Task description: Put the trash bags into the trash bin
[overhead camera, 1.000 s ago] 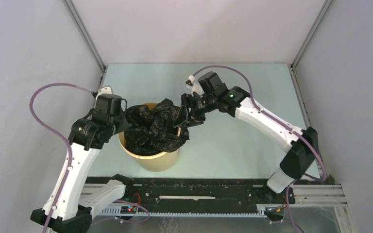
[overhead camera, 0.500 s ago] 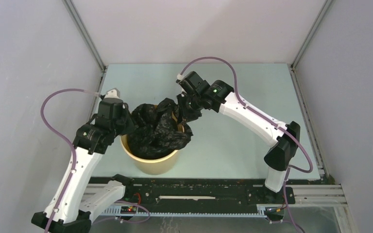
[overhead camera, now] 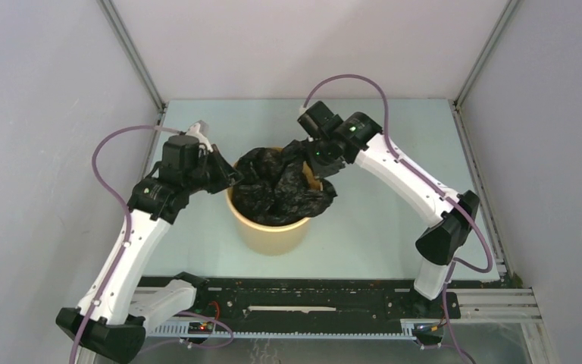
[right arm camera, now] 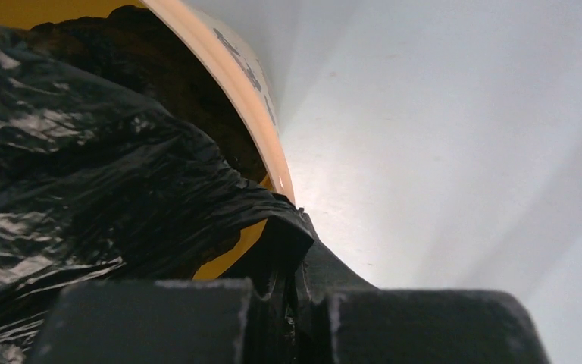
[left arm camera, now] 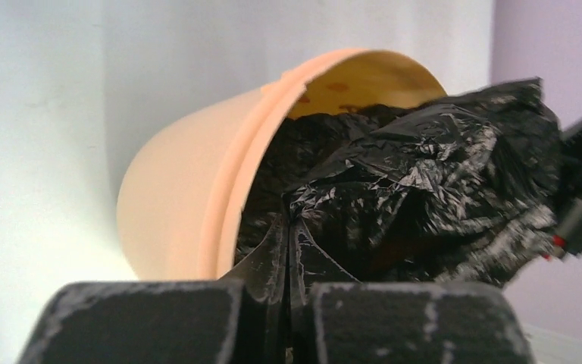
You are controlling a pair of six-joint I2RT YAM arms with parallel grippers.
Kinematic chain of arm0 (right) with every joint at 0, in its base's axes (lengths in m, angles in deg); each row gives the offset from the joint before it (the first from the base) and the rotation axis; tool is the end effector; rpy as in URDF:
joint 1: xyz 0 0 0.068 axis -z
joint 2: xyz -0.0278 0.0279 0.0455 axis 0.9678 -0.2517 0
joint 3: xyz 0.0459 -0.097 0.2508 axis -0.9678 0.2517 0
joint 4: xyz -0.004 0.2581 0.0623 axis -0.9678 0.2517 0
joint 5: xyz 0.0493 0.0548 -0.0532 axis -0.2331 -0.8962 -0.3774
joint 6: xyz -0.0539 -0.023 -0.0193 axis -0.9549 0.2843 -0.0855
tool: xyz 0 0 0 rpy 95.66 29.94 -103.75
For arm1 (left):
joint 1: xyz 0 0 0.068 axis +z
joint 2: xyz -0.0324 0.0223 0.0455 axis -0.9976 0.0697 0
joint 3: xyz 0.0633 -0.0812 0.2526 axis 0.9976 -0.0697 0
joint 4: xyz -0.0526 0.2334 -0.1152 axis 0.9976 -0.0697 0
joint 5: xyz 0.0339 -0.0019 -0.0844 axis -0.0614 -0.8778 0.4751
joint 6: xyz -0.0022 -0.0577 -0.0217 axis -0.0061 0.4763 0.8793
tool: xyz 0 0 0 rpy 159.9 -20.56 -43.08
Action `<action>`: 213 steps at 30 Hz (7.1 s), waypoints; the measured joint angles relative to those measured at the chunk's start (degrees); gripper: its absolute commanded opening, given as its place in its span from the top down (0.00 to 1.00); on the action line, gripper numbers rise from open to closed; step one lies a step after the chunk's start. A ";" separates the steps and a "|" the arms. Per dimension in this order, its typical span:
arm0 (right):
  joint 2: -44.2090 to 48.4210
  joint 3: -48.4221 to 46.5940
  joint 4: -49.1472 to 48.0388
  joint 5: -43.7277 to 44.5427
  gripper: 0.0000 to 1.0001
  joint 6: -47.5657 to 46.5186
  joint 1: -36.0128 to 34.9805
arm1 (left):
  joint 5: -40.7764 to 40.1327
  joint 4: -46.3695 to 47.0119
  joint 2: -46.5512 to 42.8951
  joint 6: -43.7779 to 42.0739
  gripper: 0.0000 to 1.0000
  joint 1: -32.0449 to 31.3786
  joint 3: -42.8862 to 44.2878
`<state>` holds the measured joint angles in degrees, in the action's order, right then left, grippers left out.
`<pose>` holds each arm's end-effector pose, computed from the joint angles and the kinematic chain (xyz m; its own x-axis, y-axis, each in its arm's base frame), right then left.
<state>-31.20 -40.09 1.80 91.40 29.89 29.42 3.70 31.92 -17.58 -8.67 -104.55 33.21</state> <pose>0.2641 0.2656 0.3658 -0.8153 -0.3066 -0.4912 -0.3974 0.9132 0.0895 0.1905 -0.0692 0.3658 -0.6794 -0.4179 -0.6031 -0.0279 0.8361 -0.5479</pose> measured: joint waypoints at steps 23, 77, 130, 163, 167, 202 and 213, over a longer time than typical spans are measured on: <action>10.01 -0.02 7.91 -1.51 0.22 -8.00 7.30 | 5.42 -13.31 7.45 -2.62 0.66 0.00 21.90; 40.74 40.54 -14.34 -21.66 0.24 26.21 5.73 | -2.54 -11.54 3.28 12.35 1.00 -5.99 10.45; 50.31 57.53 -23.52 -22.23 0.37 3.85 12.92 | -4.15 -9.27 -3.76 0.11 0.46 -1.51 -8.31; 42.75 43.71 -31.47 -56.70 0.61 -34.34 22.32 | 20.92 2.62 -13.44 -31.56 0.12 -9.31 1.31; 42.07 43.82 -33.59 -56.68 0.64 -32.76 22.32 | 14.36 2.29 -11.76 -35.15 0.13 -15.74 0.94; 28.33 42.51 -45.75 -33.14 1.00 -18.88 20.50 | -14.14 2.40 6.23 -30.64 0.91 -11.87 1.20; 23.30 39.19 -47.58 -30.27 1.00 -18.25 21.31 | -8.13 3.65 5.46 -26.36 1.00 -7.28 3.02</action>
<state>-7.90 -0.90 -45.78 61.13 11.64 50.74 -4.43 35.57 -12.12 -35.03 -111.82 36.22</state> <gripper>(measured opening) 0.006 0.020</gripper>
